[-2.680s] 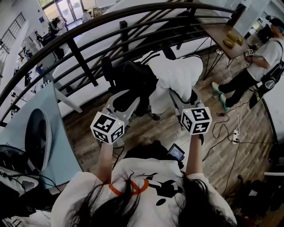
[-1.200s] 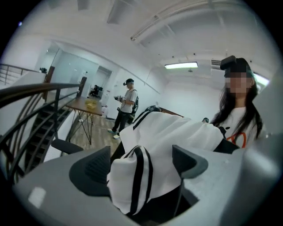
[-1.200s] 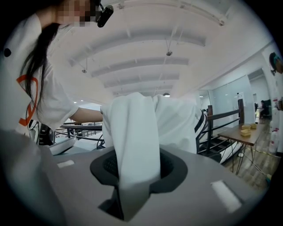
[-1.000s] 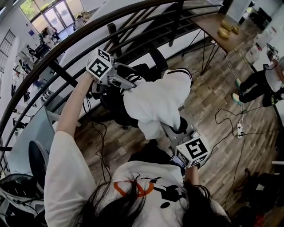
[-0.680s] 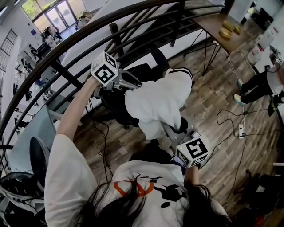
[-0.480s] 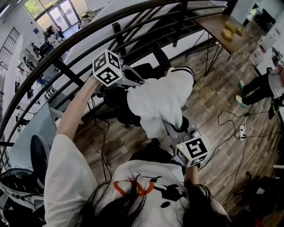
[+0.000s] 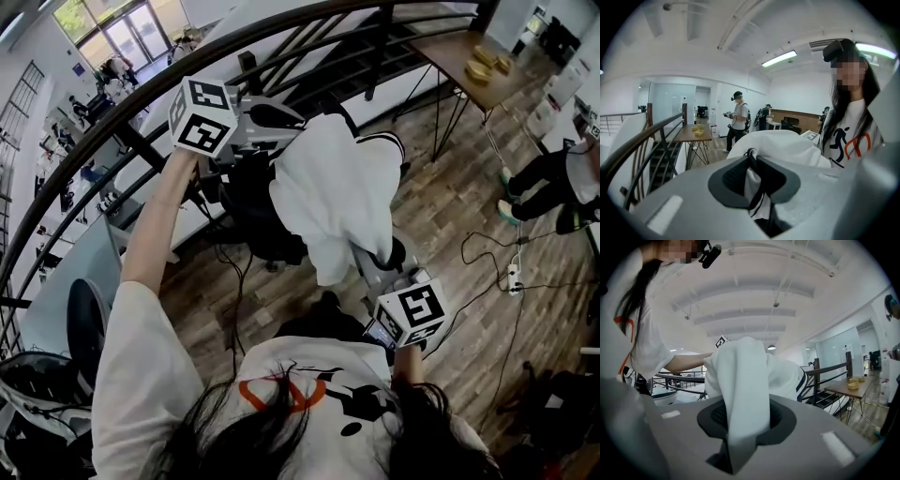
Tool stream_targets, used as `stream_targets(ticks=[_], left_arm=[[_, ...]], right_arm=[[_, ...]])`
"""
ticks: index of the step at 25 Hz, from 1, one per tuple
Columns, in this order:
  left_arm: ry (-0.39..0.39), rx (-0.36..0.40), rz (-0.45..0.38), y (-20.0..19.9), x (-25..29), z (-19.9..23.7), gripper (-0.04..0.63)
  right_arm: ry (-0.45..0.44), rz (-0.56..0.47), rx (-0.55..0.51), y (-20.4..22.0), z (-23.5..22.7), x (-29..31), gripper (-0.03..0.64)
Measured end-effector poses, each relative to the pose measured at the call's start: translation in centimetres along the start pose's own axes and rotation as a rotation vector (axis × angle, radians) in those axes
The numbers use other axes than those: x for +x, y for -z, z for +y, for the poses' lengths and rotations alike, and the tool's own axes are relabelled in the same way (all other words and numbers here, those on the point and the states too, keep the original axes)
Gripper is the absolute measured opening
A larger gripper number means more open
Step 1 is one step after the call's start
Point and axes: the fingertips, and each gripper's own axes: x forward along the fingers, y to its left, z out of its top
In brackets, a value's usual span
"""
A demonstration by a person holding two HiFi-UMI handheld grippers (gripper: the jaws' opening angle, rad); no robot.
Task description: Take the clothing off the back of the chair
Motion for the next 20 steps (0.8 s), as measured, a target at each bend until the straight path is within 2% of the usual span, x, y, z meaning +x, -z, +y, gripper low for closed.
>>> stream_targets(ticks=[5, 10, 20], left_arm=[[-0.03, 0.111, -0.007, -3.9, 0.0, -2.5, 0.057], [-0.028, 0.164, -0.03, -6.1, 0.4, -5.8, 0.057], [-0.001, 0.227, -0.045, -6.0, 1.5, -13.4, 0.057]], right_arm=[[0.032, -0.047, 0.019, -1.2, -0.6, -1.7, 0.118], [0.05, -0.094, 0.042, -1.9, -0.8, -3.3, 0.117], [0.055, -0.13, 0.049, -1.9, 2.1, -6.6, 0.115]])
